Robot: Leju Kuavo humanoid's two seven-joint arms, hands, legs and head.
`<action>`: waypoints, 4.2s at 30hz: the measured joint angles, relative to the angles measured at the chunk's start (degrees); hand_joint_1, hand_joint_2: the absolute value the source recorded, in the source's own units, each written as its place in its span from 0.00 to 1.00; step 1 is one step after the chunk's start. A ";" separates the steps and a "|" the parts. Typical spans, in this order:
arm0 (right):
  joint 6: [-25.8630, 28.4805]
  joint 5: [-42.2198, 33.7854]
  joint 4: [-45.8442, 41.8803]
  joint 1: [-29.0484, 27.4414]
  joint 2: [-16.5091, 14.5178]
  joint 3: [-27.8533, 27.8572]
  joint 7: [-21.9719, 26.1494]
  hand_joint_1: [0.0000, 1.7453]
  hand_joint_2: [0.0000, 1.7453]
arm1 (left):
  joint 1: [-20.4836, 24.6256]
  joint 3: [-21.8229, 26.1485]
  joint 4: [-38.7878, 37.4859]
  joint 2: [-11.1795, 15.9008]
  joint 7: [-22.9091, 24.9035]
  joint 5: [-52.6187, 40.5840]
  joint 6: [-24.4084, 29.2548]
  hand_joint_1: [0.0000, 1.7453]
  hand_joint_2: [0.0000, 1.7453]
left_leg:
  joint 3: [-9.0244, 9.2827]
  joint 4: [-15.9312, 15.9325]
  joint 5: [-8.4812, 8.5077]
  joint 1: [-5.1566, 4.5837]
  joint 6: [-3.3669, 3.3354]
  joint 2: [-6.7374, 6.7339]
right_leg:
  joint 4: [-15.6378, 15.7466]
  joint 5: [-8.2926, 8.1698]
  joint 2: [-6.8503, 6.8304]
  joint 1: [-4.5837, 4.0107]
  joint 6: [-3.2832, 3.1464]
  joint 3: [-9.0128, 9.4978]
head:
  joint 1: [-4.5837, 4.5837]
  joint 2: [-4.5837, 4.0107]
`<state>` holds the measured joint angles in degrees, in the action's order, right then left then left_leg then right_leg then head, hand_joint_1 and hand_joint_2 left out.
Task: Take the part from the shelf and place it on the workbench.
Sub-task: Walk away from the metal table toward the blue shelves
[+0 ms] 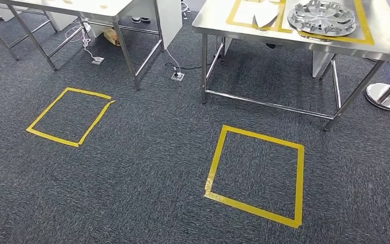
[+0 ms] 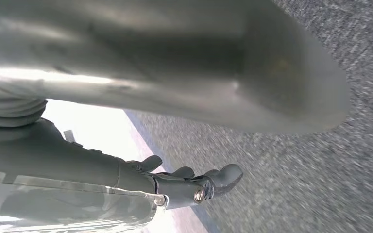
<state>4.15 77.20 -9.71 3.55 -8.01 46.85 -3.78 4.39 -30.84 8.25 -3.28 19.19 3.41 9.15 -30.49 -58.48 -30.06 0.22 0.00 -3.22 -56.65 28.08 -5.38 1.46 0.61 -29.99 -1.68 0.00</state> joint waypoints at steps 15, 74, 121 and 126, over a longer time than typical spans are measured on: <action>-0.44 0.29 0.01 -0.11 0.21 -0.97 0.27 0.00 0.00 | -0.03 0.04 -0.09 -0.10 0.69 0.16 0.22 0.00 0.00 | 0.09 2.20 1.56 -0.26 -2.17 8.61 | -4.13 1.84 7.69 0.12 1.47 -1.16 | 1.99 0.00; -0.55 0.07 0.05 -0.49 -0.38 -1.21 0.30 0.00 0.00 | -0.03 0.04 -0.31 -0.11 2.31 -0.09 0.99 0.00 0.00 | -1.39 1.74 1.69 -0.14 -1.77 7.24 | -14.10 6.43 5.48 -0.11 1.50 -6.09 | 1.83 0.00; -1.00 -0.09 0.09 -0.48 -0.30 -0.99 0.12 0.00 0.00 | -0.16 -0.07 -0.47 -0.28 3.80 -0.40 -0.01 0.00 0.00 | -7.38 -9.70 -1.99 0.01 0.39 2.91 | -2.08 2.46 1.47 -0.56 -1.08 -0.46 | -0.01 0.00; -1.00 -0.04 0.09 -0.39 -0.50 -0.99 0.07 0.00 0.00 | 0.38 -0.25 -0.46 -0.23 3.89 -0.42 -0.02 0.00 0.00 | -1.96 0.75 0.85 -1.47 -0.49 -0.64 | -2.01 3.23 -1.46 -0.93 0.04 0.33 | -0.31 0.00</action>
<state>3.15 77.16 -9.62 3.16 -8.51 45.86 -3.71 4.77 -31.09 7.79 -3.51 23.08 2.99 9.13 -32.45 -57.73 -29.21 -1.25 -0.48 -3.86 -58.66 31.31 -6.83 0.53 0.66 -29.66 -1.99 0.00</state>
